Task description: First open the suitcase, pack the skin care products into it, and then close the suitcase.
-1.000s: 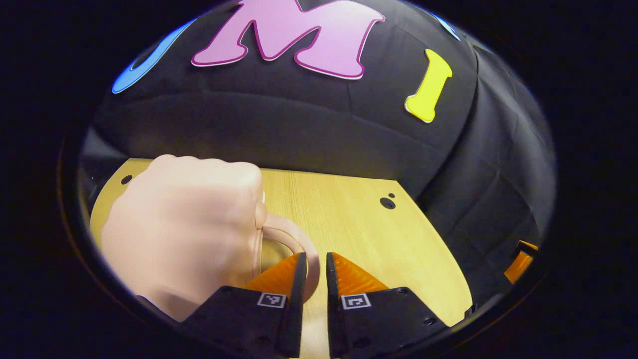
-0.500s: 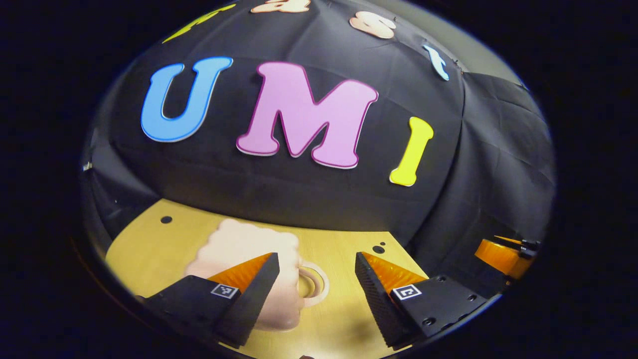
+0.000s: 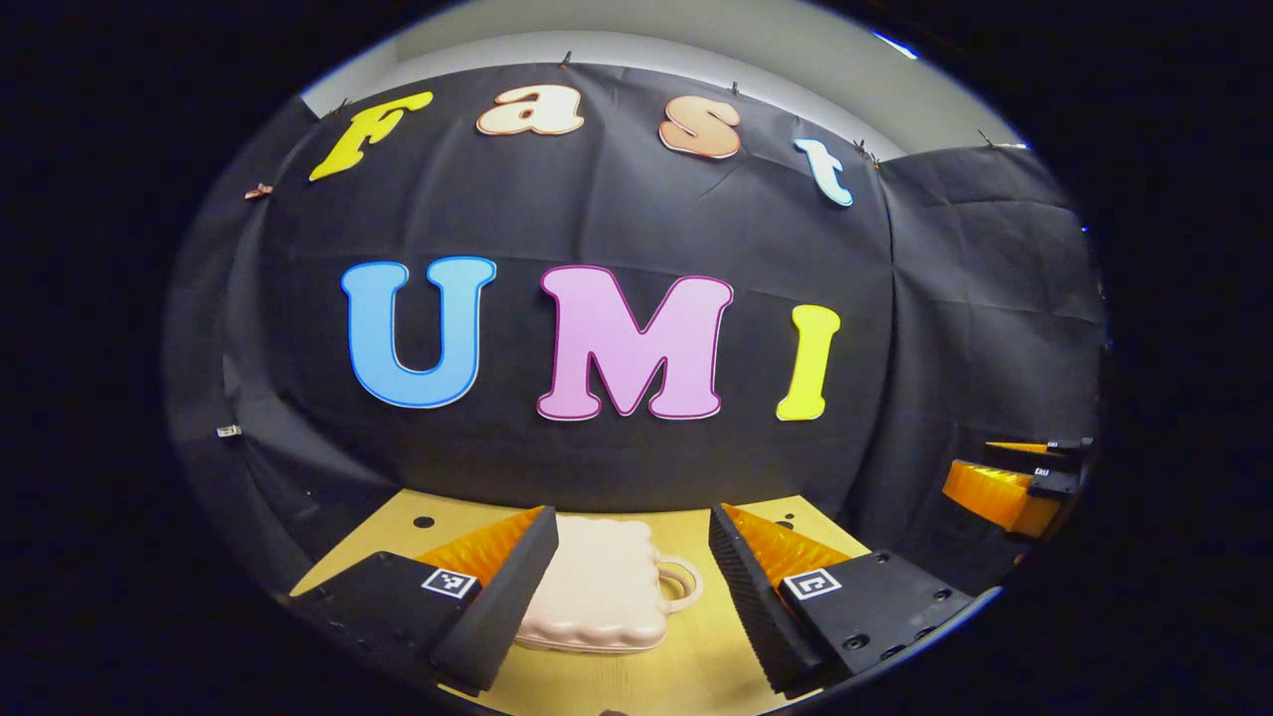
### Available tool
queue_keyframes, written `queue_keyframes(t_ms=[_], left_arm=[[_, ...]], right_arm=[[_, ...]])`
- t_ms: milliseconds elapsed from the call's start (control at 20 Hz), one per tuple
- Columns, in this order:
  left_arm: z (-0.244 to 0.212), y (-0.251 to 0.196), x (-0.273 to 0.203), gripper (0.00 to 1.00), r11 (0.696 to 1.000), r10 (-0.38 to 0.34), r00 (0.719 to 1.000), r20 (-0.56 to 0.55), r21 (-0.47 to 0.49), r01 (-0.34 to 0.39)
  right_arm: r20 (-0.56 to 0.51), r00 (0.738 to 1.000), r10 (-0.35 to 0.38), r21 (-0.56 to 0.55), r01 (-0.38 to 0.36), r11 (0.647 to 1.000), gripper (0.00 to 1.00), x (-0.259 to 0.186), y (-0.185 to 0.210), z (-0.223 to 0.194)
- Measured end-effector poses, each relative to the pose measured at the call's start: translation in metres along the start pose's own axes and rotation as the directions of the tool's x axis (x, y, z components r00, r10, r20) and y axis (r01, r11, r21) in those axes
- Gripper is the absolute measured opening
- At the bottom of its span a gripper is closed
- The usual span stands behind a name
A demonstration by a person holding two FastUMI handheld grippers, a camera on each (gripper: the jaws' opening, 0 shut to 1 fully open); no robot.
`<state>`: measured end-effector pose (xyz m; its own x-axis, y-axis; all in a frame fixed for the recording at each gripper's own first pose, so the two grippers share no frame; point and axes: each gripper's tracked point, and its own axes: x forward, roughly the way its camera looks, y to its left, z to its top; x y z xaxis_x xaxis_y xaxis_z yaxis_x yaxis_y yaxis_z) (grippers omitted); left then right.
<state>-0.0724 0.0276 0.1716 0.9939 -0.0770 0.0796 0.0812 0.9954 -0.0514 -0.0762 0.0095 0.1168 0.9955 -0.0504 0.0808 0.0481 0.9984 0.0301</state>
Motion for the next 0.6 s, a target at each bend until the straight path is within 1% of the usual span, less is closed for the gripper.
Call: queue_keyframes(t_ms=[50,150,250,300,350,450,550,600], left_arm=[[-0.003,0.002,-0.005,0.96,1.0,0.022,1.0,-0.014,-0.003,-0.022],[-0.005,0.006,-0.015,0.96,0.998,0.06,0.998,-0.021,-0.025,-0.061],[-0.009,0.007,-0.022,0.96,0.993,0.108,0.994,-0.034,-0.048,-0.11],[-0.009,0.006,-0.026,0.96,0.991,0.121,0.992,-0.032,-0.054,-0.123],[-0.011,0.003,-0.029,0.96,0.99,0.132,0.991,-0.036,-0.05,-0.134],[-0.015,0.005,-0.033,0.96,0.985,0.17,0.985,-0.039,-0.033,-0.171],[-0.017,0.0,-0.036,0.96,0.985,0.171,0.985,-0.041,-0.029,-0.172],[-0.02,0.0,-0.037,0.96,0.985,0.171,0.984,-0.042,-0.027,-0.172]], right_arm=[[0.021,0.999,0.024,0.019,-0.024,1.0,0.96,-0.004,0.005,0.007],[0.024,0.997,0.074,0.015,-0.075,0.997,0.96,-0.006,0.007,0.006],[-0.005,0.994,0.107,0.005,-0.107,0.994,0.96,-0.005,0.002,0.0],[-0.007,0.993,0.115,0.019,-0.115,0.993,0.92,-0.007,-0.001,0.0],[-0.008,0.992,0.128,0.027,-0.128,0.991,0.96,-0.006,-0.003,0.0],[-0.029,0.989,0.144,0.038,-0.143,0.989,0.96,-0.013,-0.005,-0.005],[-0.046,0.988,0.145,0.014,-0.144,0.989,0.96,-0.011,-0.01,-0.015],[-0.054,0.99,0.131,0.014,-0.13,0.991,0.96,-0.011,-0.012,-0.02]])
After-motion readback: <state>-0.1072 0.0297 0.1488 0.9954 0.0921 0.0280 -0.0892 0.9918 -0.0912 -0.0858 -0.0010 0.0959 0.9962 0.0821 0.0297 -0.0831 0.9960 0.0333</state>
